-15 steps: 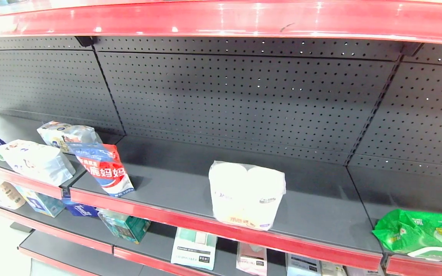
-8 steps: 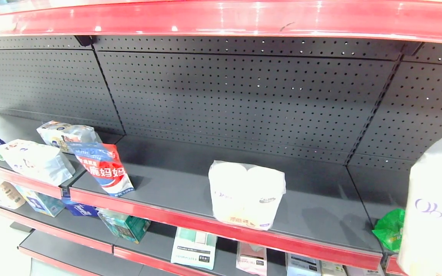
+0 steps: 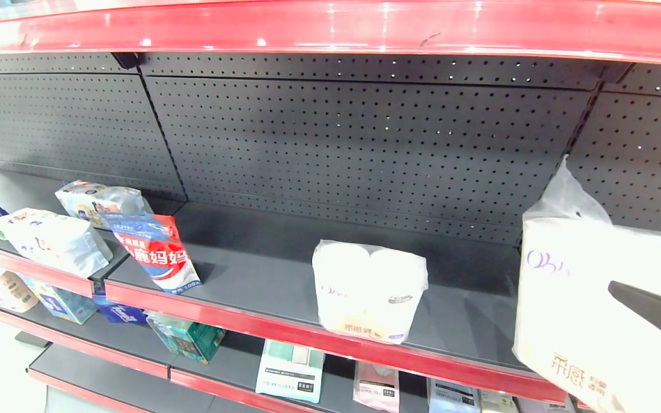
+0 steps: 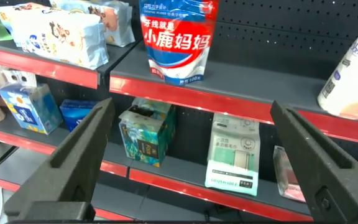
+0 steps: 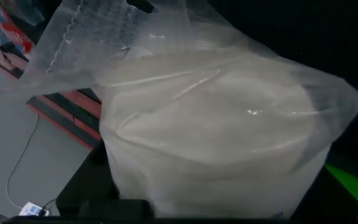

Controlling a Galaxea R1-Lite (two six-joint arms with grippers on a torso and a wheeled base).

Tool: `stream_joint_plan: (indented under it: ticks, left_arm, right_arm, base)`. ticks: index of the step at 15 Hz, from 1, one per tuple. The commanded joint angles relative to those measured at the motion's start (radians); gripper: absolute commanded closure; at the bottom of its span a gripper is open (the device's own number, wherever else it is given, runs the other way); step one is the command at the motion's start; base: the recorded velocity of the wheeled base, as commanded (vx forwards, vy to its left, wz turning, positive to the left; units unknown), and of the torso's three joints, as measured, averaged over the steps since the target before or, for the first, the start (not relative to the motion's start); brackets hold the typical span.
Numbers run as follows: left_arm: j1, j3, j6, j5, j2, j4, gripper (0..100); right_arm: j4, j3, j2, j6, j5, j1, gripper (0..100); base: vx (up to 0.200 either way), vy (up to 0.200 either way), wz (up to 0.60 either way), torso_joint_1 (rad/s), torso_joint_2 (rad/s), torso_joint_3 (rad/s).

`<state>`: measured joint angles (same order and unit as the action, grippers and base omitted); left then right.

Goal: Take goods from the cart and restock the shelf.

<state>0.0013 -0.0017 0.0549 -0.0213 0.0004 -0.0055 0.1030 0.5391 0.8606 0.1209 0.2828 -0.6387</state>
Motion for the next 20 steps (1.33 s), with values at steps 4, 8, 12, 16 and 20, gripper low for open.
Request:
stream_joint_plan:
  ticks: [4, 8, 12, 16, 20]
  left_arm:
    - [0.0, 0.0, 0.0, 0.0, 0.0, -0.001, 0]
    - [0.0, 0.0, 0.0, 0.0, 0.0, -0.001, 0]
    - [0.0, 0.0, 0.0, 0.0, 0.0, -0.001, 0]
    - [0.0, 0.0, 0.0, 0.0, 0.0, -0.001, 0]
    - [0.0, 0.0, 0.0, 0.0, 0.0, -0.001, 0]
  right_arm:
    - [0.052, -0.018, 0.15, -0.099, -0.218, 0.252, 100]
    - [0.188, -0.027, 0.265, -0.168, -0.346, 0.376, 100]
    - [0.221, -0.047, 0.275, -0.173, -0.376, 0.318, 100]
    - [0.227, -0.057, 0.282, -0.173, -0.378, 0.321, 100]
    - [0.268, -0.053, 0.342, -0.175, -0.379, 0.346, 100]
  base:
    - [0.0, 0.0, 0.0, 0.0, 0.0, 0.0]
    - [0.0, 0.0, 0.0, 0.0, 0.0, 0.0]
    - [0.0, 0.0, 0.0, 0.0, 0.0, 0.0]
    - [0.0, 0.0, 0.0, 0.0, 0.0, 0.0]
    - [0.0, 0.0, 0.0, 0.0, 0.0, 0.0]
